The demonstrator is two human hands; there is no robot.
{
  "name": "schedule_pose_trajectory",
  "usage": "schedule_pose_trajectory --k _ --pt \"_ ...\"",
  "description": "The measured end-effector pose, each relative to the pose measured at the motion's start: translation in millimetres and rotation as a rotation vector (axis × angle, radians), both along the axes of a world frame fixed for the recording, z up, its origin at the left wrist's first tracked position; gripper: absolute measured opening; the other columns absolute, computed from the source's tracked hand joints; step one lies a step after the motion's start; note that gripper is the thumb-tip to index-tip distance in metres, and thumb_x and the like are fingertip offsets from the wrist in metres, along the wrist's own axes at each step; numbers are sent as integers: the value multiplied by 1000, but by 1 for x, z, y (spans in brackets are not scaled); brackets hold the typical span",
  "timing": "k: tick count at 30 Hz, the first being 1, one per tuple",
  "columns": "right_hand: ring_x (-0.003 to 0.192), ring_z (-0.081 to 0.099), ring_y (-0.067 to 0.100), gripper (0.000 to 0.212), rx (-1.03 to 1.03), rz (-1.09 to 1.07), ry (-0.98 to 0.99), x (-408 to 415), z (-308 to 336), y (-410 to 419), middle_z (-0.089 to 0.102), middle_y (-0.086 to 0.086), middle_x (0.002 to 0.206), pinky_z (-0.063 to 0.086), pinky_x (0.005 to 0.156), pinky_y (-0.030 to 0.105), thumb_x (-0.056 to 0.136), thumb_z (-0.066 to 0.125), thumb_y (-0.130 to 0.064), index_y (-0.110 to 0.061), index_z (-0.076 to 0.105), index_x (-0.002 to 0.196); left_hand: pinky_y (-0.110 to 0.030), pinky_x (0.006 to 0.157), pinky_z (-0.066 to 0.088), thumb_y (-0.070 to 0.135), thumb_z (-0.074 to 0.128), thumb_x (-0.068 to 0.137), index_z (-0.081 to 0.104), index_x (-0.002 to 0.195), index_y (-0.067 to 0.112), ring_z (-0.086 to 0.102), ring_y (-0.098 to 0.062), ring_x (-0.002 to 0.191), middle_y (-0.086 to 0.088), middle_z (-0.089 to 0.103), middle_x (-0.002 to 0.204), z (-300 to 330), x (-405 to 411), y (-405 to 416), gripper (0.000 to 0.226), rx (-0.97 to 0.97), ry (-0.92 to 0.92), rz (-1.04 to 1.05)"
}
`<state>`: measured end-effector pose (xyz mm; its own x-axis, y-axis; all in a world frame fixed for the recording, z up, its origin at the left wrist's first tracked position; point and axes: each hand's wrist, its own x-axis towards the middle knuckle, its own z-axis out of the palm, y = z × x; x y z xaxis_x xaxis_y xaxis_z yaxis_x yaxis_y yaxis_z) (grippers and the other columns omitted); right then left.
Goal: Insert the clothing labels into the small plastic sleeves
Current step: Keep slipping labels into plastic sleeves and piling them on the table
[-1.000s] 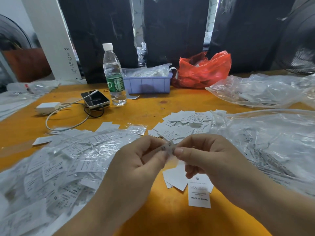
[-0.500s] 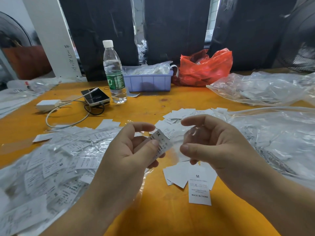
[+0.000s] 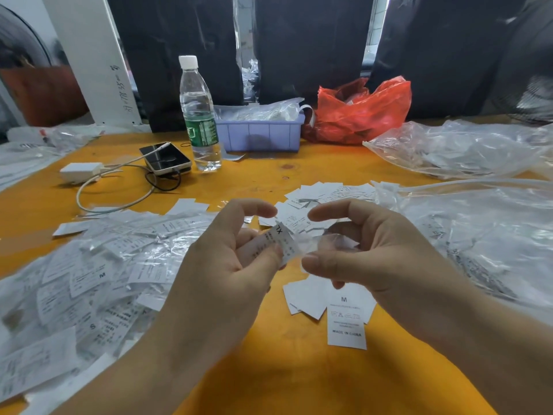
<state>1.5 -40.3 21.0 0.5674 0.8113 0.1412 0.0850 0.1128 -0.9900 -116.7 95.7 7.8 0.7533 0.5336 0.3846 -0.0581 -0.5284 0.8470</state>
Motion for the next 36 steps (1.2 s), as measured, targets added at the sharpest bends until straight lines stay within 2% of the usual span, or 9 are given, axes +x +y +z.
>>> schedule_pose_trajectory --k 5,7,9,12,17,20,25,29,36 --pt "57 58 11 65 -263 155 -127 -1 -7 0 59 -5 58 50 66 34 59 84 -17 -30 56 116 -34 55 48 17 50 86 66 76 35 59 -18 64 5 64 74 2 -2 1 26 157 18 20" --pt "56 54 10 61 -312 181 -170 -4 -9 1 59 -6 59 45 63 34 60 81 -18 -26 56 115 -22 60 46 20 48 79 68 73 32 59 -10 75 12 62 81 6 -5 -2 24 198 41 -65" --pt "58 49 12 48 -285 232 -167 -6 -9 1 56 -2 64 41 61 34 64 78 -11 -15 58 108 -11 69 41 33 51 82 69 79 33 58 -2 85 16 59 89 8 -6 -7 18 258 96 -197" --pt "60 50 8 37 -225 334 -81 -6 -6 0 54 -5 67 43 58 21 67 72 3 -13 59 97 -18 73 41 57 49 82 68 89 36 58 -2 95 17 55 96 5 -6 -7 30 335 191 -334" --pt "64 56 11 75 -326 313 -10 0 -4 -3 58 2 74 46 59 22 59 73 -4 -19 48 128 -21 81 42 58 59 79 72 87 34 58 1 103 17 59 101 3 -4 -2 29 200 178 -455" --pt "76 59 21 90 -367 271 -35 1 -2 -3 64 17 85 47 71 34 53 77 -8 -28 43 134 -16 76 43 51 61 79 73 84 34 61 -2 97 16 61 96 3 -5 -4 22 192 157 -433" --pt "62 56 16 66 -286 176 12 2 5 -2 60 6 67 46 59 29 59 84 -2 -19 59 118 -7 65 39 38 62 81 73 72 28 60 -3 78 15 59 78 4 -3 -3 17 100 37 -214" --pt "54 52 6 5 -211 8 -29 6 10 -3 61 -4 62 46 60 27 76 75 -6 -5 74 81 -8 62 42 46 72 79 73 75 28 61 -4 73 10 64 74 5 -1 2 19 -69 0 -135" --pt "74 61 8 17 -134 14 -162 -5 4 -1 68 2 76 50 72 28 73 78 -32 -16 73 79 -29 67 52 53 70 71 74 81 32 65 -13 74 1 70 74 0 1 -2 24 -96 22 -131"
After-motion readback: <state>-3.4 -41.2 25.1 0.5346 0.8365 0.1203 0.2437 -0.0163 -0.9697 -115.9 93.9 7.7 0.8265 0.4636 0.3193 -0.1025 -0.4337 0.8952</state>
